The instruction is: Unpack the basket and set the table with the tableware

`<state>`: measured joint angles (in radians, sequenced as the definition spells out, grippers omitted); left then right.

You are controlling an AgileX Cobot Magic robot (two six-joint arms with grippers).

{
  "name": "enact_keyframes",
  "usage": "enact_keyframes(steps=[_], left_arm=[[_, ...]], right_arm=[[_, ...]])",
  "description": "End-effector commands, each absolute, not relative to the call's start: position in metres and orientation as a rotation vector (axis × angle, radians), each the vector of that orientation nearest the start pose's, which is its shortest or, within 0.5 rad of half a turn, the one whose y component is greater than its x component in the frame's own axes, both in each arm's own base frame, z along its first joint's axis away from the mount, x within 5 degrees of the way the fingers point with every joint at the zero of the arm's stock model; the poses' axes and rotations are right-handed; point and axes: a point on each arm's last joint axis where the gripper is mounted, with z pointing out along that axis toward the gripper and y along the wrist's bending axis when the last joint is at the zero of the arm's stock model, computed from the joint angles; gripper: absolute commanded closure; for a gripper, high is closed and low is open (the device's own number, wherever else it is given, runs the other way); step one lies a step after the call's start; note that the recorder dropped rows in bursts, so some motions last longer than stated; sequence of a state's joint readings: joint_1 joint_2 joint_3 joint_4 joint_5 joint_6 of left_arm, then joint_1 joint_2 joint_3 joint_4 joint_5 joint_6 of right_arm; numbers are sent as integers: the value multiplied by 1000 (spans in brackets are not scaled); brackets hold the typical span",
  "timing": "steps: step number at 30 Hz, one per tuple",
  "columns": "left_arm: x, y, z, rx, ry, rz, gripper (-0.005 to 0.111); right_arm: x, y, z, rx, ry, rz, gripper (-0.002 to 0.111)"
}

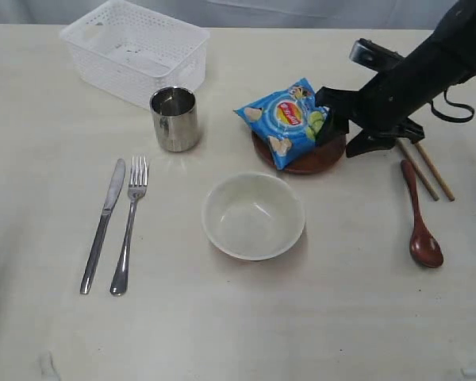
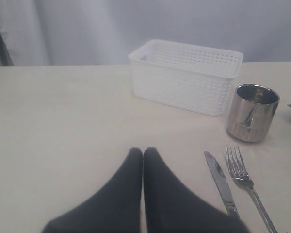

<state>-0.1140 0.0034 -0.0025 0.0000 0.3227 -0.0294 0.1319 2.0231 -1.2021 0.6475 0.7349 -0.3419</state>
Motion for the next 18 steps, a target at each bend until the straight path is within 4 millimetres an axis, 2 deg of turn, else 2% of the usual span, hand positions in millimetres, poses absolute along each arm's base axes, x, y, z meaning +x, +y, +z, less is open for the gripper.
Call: enact_keyframes(steps=[1, 4, 7, 12, 15, 18], left_arm=[[54, -6, 184, 74, 1803, -101, 106], [54, -6, 184, 74, 1803, -101, 106], [54, -6, 184, 74, 1803, -101, 106], [54, -6, 184, 74, 1803, -101, 106], [54, -6, 184, 74, 1803, -101, 106], [54, -6, 184, 74, 1803, -101, 106]], right_arm=[[371, 90, 116, -26, 2911, 724, 54], [370, 90, 113, -41, 2923, 725, 54], [370, 90, 119, -70, 2905, 723, 54], [368, 87, 150, -201, 2872, 671, 54], [357, 79, 169, -265, 2930, 550, 54], [341, 62, 179, -259, 3038, 308, 54]])
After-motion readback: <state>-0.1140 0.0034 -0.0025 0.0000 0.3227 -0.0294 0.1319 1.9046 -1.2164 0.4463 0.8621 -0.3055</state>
